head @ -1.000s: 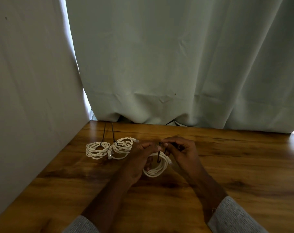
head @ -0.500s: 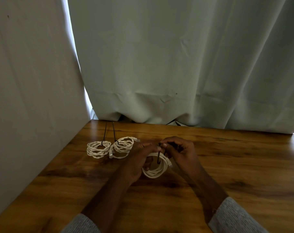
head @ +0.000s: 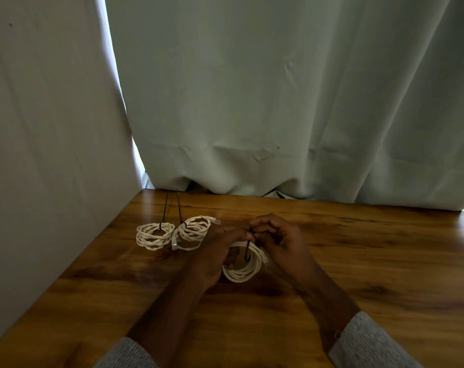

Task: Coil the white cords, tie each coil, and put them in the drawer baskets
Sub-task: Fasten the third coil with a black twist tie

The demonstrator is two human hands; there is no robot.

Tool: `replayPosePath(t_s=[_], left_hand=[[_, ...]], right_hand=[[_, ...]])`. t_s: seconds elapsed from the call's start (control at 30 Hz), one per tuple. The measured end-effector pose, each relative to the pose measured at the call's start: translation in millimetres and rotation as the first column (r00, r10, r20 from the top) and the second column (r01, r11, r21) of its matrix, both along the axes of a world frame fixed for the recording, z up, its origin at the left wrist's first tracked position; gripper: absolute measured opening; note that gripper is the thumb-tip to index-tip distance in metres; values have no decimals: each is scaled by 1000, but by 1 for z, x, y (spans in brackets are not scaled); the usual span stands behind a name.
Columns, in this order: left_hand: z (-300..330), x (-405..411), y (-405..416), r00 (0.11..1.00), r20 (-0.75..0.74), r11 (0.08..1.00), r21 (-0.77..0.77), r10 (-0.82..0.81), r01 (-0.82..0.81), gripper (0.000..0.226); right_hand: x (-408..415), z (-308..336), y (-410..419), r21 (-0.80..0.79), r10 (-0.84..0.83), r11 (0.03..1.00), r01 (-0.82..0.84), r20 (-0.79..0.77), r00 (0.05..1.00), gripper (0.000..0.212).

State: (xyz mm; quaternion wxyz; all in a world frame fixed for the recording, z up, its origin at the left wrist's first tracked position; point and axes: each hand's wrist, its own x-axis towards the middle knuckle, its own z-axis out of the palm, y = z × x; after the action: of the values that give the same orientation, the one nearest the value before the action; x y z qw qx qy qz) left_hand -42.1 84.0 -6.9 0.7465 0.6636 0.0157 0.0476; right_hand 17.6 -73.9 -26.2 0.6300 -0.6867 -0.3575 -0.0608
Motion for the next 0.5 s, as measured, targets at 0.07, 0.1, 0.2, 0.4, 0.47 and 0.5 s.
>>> replayPosePath(t_s=[0.07, 0.1, 0.2, 0.4, 0.47, 0.5], left_hand=[[-1, 0, 0, 1000, -9, 1000, -5, -7, 7, 18], [0, 0, -1, 1000, -13, 1000, -6, -8, 8, 16], [1, 0, -2, 1000, -18, 1000, 19, 5, -4, 14], [-7, 4, 0, 999, 35, 994, 110, 22, -26, 14], [-9, 5, -1, 999, 43, 991, 128, 26, -31, 15], [-10, 6, -2, 998, 51, 991, 127, 29, -36, 14]], right_hand=[[1, 0, 0, -6, -39, 999, 39, 16, 999, 24], [1, 0, 0, 1, -57, 998, 57, 27, 998, 24], [1, 2, 0, 38, -73, 997, 72, 43, 996, 24], [-3, 6, -3, -4, -71, 997, 73, 165, 984, 16], [-1, 6, -3, 13, -144, 989, 145, 232, 962, 10], [0, 7, -2, 48, -186, 982, 180, 224, 957, 8]])
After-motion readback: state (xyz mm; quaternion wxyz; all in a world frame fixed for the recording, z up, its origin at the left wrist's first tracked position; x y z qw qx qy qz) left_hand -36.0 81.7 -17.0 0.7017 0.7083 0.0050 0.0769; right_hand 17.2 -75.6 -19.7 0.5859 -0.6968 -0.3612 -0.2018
